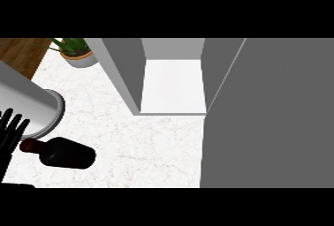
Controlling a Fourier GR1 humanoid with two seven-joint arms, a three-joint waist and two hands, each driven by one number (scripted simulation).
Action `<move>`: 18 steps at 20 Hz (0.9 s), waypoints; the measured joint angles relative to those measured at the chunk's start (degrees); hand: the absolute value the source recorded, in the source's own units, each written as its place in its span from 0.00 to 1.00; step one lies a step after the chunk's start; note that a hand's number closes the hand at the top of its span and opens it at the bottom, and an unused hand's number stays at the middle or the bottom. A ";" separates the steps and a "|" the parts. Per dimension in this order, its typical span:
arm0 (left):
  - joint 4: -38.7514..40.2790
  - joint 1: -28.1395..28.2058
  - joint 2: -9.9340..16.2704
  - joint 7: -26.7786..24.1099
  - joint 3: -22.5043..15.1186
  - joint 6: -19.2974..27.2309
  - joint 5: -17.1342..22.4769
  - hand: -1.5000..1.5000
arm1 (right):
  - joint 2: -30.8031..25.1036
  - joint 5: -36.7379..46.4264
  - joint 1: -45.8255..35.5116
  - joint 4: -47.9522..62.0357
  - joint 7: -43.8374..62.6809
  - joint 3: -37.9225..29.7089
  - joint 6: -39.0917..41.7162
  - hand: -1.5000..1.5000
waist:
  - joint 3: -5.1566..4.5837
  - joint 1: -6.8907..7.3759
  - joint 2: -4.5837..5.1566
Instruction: Pick up the wine, place it into the cabinet and close the cabinet
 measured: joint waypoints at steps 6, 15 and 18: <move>8.04 -1.05 0.68 -6.54 0.00 -2.44 -4.43 0.00 | -0.14 -0.40 0.11 -0.05 0.13 -0.49 0.67 0.00 | -0.01 -0.01 0.00; 20.50 -4.13 1.90 -15.05 -0.84 -4.00 -9.81 0.00 | 0.22 0.01 -2.23 -0.43 2.55 -0.29 -0.41 0.00 | 0.00 -0.02 0.01; 25.77 -6.26 2.43 -17.68 -1.29 -4.10 -11.19 0.00 | 0.40 0.10 -1.12 -0.51 1.94 -0.48 -0.07 0.00 | -0.01 -0.08 0.01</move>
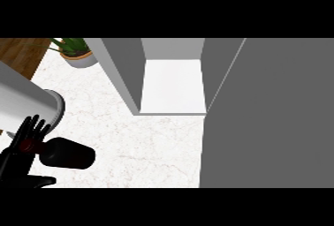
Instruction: Pick up the wine, place it into the cabinet and close the cabinet
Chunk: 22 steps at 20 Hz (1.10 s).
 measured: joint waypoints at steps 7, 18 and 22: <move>9.90 -2.74 1.40 -7.45 -1.51 -0.50 -3.95 0.00 | -0.61 -1.08 -0.09 1.05 -1.29 -2.16 1.50 0.00 | 0.00 -0.01 0.01; 27.59 -9.35 1.97 -18.02 -4.56 4.10 -9.41 0.00 | -0.48 -1.05 -0.98 0.71 -0.30 -2.18 1.12 0.00 | -0.03 -0.14 0.04; 33.15 -11.55 2.10 -20.12 -4.67 4.58 -9.32 0.00 | -0.03 0.40 -0.77 0.38 -0.12 -0.87 0.86 0.00 | -0.04 -0.23 0.07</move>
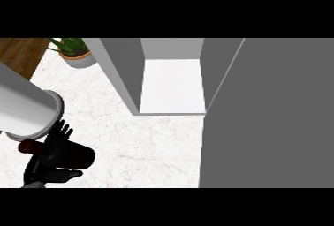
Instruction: Pick up the wine, place it into the cabinet and close the cabinet
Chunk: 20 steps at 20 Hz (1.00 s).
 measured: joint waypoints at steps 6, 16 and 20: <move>5.47 -2.69 0.29 -1.04 0.14 -1.78 1.44 0.00 | -0.03 -0.25 1.26 -0.05 -0.94 -0.52 0.70 0.00 | -0.02 -0.18 0.04; 9.78 -3.87 0.40 -3.13 -1.03 -3.38 2.18 1.00 | 0.36 0.16 -0.01 0.30 -0.40 -0.40 -0.15 0.00 | 0.04 -0.04 -0.01; 11.15 -4.79 0.17 -3.99 -1.82 -2.97 1.86 1.00 | -0.29 -1.46 1.24 0.92 -2.09 -2.07 1.27 0.00 | 0.06 -0.19 0.00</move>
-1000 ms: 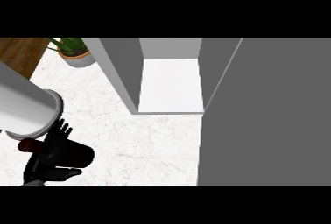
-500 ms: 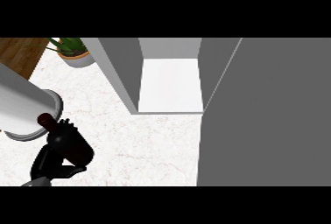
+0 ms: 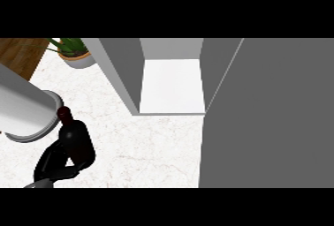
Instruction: Pick up the wine, place it into the cabinet and close the cabinet
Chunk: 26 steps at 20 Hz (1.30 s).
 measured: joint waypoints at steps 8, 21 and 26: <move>1.36 -0.78 0.29 -2.91 -1.51 1.40 -0.93 1.00 | 0.73 2.67 -0.68 0.69 -0.32 1.71 -0.51 0.00 | 0.07 0.08 -0.02; -10.93 9.19 -6.89 -9.49 -3.42 9.10 1.05 1.00 | 0.06 1.64 -2.35 1.75 0.12 -0.51 -0.90 0.00 | 0.81 0.84 -0.55; -18.87 13.58 -9.98 -6.08 -6.68 7.08 2.58 1.00 | 0.21 1.51 -1.74 2.43 -0.49 -0.77 -0.72 0.00 | 0.49 1.18 -0.47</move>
